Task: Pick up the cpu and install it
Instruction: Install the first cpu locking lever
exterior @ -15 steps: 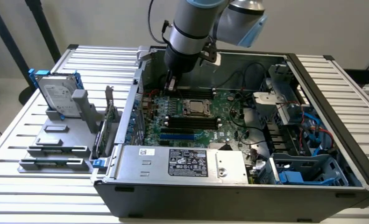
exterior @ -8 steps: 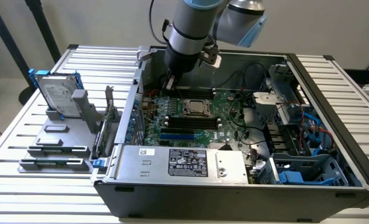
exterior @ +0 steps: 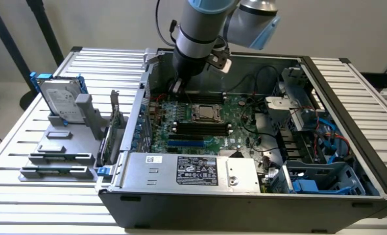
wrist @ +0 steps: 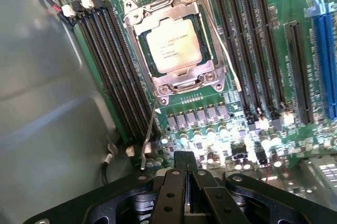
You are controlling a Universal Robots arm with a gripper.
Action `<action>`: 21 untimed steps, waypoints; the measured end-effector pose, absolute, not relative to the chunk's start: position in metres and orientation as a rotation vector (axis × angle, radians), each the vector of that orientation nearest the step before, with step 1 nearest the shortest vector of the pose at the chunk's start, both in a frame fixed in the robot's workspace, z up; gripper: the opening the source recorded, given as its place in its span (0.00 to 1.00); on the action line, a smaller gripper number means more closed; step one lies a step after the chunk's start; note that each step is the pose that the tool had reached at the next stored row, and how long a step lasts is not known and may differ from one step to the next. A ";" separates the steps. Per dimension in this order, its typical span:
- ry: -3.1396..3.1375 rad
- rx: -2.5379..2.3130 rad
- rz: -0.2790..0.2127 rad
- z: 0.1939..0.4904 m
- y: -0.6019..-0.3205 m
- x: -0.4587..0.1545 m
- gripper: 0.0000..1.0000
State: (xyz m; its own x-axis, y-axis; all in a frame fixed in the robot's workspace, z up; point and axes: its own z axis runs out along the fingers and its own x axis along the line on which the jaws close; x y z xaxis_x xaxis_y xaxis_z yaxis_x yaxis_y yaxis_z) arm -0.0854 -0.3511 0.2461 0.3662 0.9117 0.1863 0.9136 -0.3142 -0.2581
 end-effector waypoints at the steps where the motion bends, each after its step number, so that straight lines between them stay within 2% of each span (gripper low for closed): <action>1: -1.594 -2.314 -0.018 0.246 -0.351 -0.086 0.11; 6: -1.534 -2.335 -0.040 0.246 -0.351 -0.087 0.11; 21: -1.407 -2.403 -0.043 0.244 -0.350 -0.094 0.11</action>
State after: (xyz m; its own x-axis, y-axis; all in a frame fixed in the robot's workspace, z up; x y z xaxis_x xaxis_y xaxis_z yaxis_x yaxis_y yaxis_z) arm -0.0940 -0.3502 0.2439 0.5051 0.8390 0.2024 0.8499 -0.4426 -0.2859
